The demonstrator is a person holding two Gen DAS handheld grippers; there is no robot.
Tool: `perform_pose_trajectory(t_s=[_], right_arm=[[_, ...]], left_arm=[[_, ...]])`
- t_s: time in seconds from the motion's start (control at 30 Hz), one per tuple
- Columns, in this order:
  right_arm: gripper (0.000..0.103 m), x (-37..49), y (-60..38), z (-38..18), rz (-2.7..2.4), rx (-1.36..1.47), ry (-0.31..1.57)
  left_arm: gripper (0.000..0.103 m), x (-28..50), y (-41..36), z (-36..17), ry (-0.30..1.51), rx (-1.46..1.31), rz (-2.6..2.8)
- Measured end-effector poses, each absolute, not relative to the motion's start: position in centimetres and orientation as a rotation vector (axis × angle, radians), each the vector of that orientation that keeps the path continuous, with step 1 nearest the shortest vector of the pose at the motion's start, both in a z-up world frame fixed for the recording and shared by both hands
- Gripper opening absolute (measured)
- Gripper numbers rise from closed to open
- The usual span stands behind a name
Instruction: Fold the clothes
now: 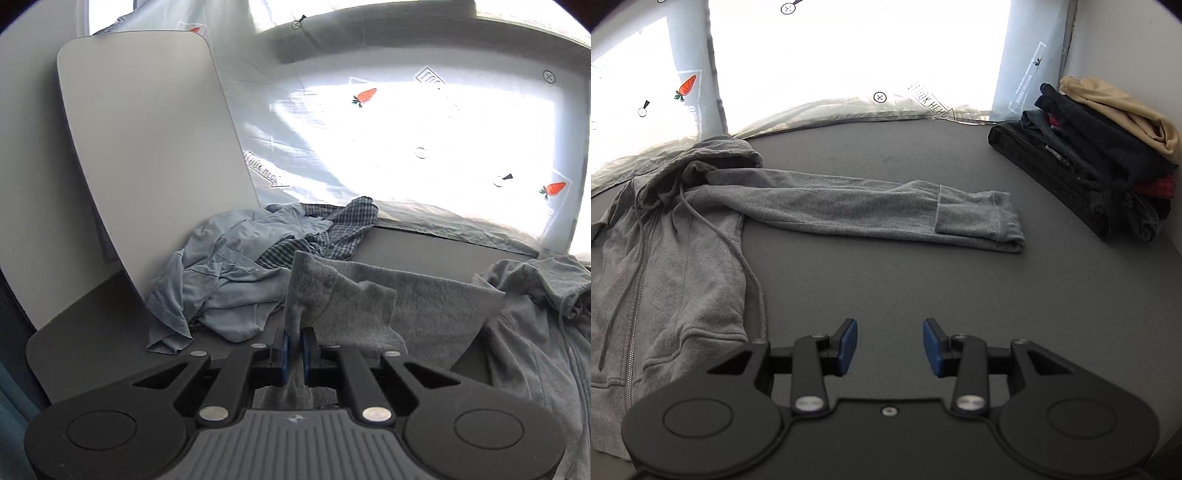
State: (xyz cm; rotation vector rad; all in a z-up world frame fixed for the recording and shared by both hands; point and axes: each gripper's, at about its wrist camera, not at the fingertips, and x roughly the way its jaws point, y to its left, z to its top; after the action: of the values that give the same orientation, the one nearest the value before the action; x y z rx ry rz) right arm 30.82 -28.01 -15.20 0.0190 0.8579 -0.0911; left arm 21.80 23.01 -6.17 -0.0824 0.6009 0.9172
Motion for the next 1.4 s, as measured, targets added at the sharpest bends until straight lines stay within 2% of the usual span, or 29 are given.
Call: perform_pose_trajectory(t_s=[0.03, 0.13, 0.23, 0.27, 0.43, 0.6, 0.77, 1.03, 1.1, 1.37, 1.4], right_arm=[[0.040, 30.6, -27.5, -15.2, -0.085, 0.019, 0.860], [0.041, 29.8, -25.8, -15.4, -0.060, 0.000, 0.873], [0.042, 28.9, -24.3, -15.9, -0.030, -0.032, 0.899], [0.042, 28.7, -24.0, -16.1, -0.015, -0.042, 0.906], [0.043, 27.6, -22.5, -17.1, 0.065, -0.094, 0.942], [0.042, 26.5, -21.0, -18.2, 0.145, -0.146, 0.976], [0.042, 25.4, -19.5, -19.1, 0.223, -0.200, 0.999], [0.042, 25.2, -18.2, -19.6, 0.258, -0.300, 0.862], [0.036, 25.3, -17.8, -19.9, 0.266, -0.369, 0.827], [0.033, 24.9, -15.5, -21.2, 0.363, -0.624, 0.738], [0.026, 25.0, -15.5, -21.3, 0.368, -0.614, 0.738]], left_arm=[[0.018, 21.7, 25.2, -6.0, 0.600, -0.103, 1.030], [0.020, 20.8, 29.0, -6.4, 0.650, -0.222, 1.132], [0.038, 19.9, 27.3, -8.4, 0.703, -0.294, 0.958], [0.039, 20.1, 25.9, -9.4, 0.744, -0.286, 0.884], [0.039, 21.6, 14.4, -15.5, 0.996, -0.152, 0.332], [0.039, 22.4, 5.2, -18.3, 1.069, 0.099, -0.047], [0.041, 22.2, 3.3, -19.7, 1.073, 0.169, -0.128], [0.047, 22.1, 4.1, -19.7, 1.049, 0.088, -0.042], [0.048, 22.2, 4.0, -19.8, 1.042, 0.076, -0.021], [0.048, 21.8, 2.7, -19.9, 1.002, 0.110, -0.014], [0.048, 21.8, 2.4, -20.0, 0.996, 0.125, -0.012]])
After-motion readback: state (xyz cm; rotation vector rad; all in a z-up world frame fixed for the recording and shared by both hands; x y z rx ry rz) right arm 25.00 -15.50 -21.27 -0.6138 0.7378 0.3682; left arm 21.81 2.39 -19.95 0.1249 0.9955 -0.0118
